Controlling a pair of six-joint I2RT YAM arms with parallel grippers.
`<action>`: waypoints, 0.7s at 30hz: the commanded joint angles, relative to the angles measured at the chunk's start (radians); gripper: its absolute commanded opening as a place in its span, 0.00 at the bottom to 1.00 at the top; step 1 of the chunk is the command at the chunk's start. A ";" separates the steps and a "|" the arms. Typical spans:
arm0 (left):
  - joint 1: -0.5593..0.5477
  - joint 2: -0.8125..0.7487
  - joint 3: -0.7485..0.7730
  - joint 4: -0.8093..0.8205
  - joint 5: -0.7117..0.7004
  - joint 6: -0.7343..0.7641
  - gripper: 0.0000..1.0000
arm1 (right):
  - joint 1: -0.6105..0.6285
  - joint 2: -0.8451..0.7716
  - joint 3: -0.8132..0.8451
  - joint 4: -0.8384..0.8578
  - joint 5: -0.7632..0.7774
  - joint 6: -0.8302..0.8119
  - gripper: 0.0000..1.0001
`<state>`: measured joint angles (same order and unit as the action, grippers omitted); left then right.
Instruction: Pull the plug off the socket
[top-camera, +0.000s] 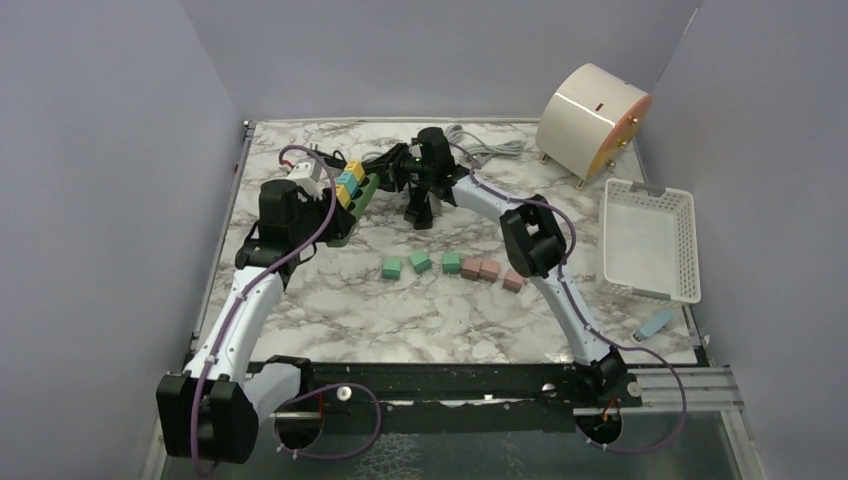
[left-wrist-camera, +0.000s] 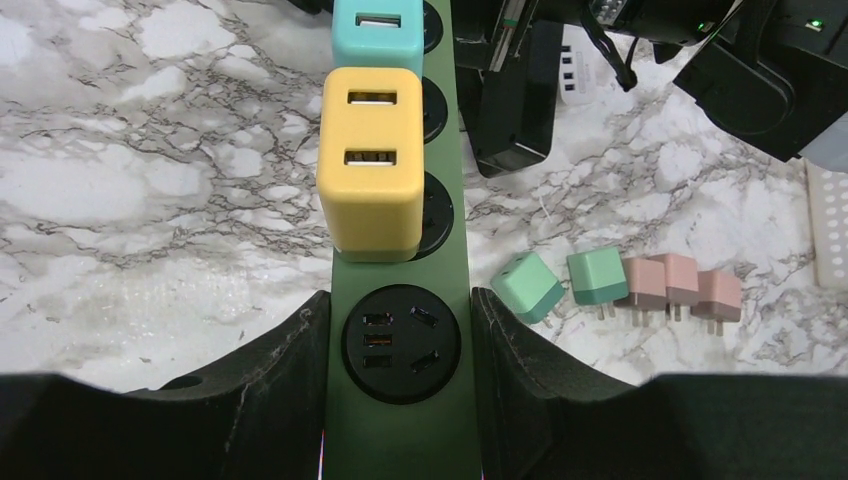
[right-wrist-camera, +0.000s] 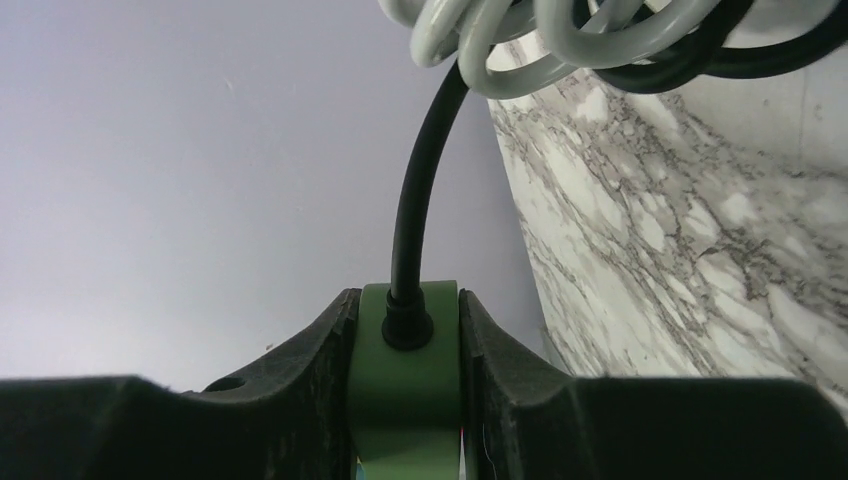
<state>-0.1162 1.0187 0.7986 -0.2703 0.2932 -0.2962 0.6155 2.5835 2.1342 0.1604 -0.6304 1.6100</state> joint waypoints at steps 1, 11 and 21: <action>-0.007 0.054 0.069 0.046 0.242 -0.014 0.42 | 0.000 0.044 0.012 0.253 -0.114 0.110 0.01; 0.202 0.098 -0.020 0.283 0.684 -0.260 0.67 | -0.041 0.037 -0.028 0.486 -0.158 0.174 0.01; 0.187 0.187 -0.094 0.303 0.794 -0.305 0.73 | -0.048 0.038 0.036 0.476 -0.171 0.146 0.01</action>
<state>0.0895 1.1999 0.7513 0.0196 0.9771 -0.5774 0.5735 2.6316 2.1036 0.5297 -0.7952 1.7153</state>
